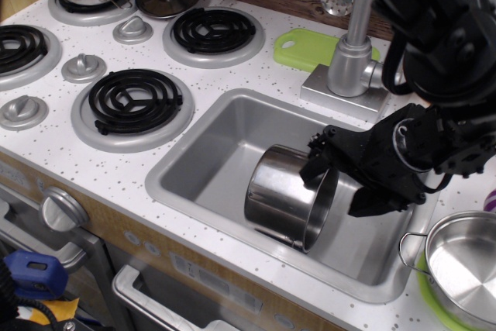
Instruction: Flip pot upright in sink
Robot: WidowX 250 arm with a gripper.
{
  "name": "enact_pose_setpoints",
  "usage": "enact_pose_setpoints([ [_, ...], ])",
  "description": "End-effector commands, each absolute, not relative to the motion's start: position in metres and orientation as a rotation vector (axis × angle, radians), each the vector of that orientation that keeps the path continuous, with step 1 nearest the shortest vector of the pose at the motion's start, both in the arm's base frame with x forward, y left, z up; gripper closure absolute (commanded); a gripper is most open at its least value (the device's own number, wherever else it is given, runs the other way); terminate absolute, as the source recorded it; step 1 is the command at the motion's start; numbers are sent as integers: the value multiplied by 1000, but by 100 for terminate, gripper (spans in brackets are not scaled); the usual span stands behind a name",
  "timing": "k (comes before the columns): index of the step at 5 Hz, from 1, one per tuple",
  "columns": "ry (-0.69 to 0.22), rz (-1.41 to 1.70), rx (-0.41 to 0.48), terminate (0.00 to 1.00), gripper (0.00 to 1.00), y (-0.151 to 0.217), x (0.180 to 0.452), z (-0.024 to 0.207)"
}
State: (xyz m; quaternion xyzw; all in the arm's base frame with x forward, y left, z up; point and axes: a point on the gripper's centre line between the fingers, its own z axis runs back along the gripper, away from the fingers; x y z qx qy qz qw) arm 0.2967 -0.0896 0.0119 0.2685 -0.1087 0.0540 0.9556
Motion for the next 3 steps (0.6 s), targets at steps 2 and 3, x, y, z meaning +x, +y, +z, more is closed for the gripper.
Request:
enact_pose_setpoints([
  [2,-305,60,611,0,0,-62,304,22],
  [3,-317,95,578,0,0,-45,304,21],
])
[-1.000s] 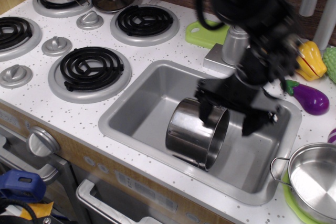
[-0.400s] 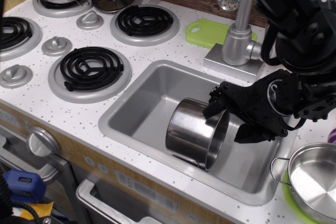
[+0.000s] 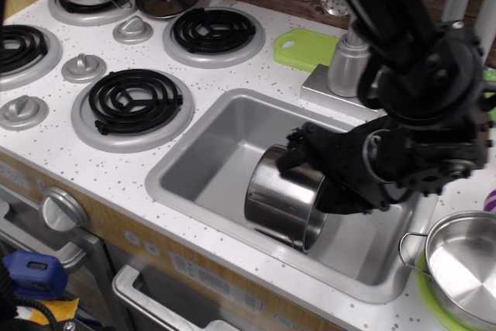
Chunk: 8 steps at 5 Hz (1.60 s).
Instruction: Flip pot upright in sink
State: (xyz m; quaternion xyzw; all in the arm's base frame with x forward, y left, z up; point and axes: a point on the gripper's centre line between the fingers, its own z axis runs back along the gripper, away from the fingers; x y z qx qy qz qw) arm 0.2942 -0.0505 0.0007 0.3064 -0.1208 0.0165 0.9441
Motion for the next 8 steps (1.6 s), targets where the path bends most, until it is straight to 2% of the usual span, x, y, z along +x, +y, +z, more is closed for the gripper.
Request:
enact_pose_setpoints([
  [1,-332,116,592,0,0,-38,303,18],
  [2,-339,123,583,0,0,-28,304,19],
  [3,-343,134,515,0,100,-18,305,20],
  [4,-345,159,495,0,100,-21,305,20],
  [5,-334,192,404,0,100,-20,304,22],
  [6,-311,203,356,0,100,-20,305,24],
  [7,-315,150,349,0,0,-16,304,22],
  [8,-315,150,349,0,0,-16,304,22],
])
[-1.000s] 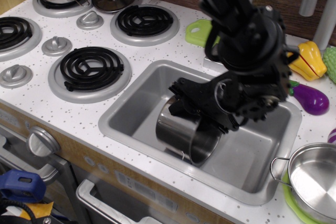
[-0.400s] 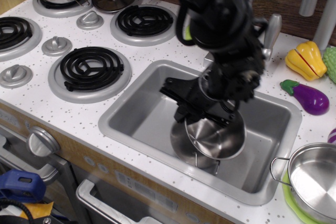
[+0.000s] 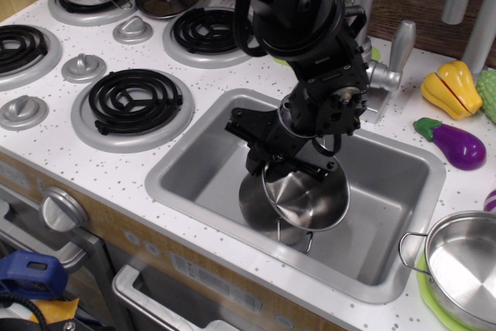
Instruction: Flip pot upright in sink
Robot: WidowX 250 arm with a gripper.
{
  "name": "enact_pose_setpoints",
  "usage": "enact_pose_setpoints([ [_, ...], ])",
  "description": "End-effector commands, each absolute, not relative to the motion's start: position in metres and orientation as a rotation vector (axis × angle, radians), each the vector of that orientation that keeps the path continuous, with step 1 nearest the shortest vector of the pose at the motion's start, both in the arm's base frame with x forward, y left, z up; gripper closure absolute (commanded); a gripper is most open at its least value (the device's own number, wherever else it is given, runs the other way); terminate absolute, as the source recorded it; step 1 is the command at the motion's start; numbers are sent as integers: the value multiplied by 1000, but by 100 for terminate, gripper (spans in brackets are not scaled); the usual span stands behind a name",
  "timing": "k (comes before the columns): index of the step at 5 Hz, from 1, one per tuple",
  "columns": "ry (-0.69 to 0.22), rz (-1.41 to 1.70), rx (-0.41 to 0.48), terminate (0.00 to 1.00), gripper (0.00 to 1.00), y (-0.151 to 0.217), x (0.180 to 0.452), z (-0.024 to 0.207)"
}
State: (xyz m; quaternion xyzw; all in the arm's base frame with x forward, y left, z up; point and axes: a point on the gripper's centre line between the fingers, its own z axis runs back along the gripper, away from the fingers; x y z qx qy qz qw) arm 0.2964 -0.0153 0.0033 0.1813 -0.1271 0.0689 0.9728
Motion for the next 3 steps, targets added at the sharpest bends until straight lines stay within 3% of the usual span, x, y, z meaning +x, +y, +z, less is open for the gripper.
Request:
enact_pose_setpoints([
  [1,-315,150,349,0,0,-16,304,22],
  [2,-315,150,349,0,0,-16,304,22],
  [3,-315,150,349,100,0,-16,304,22],
])
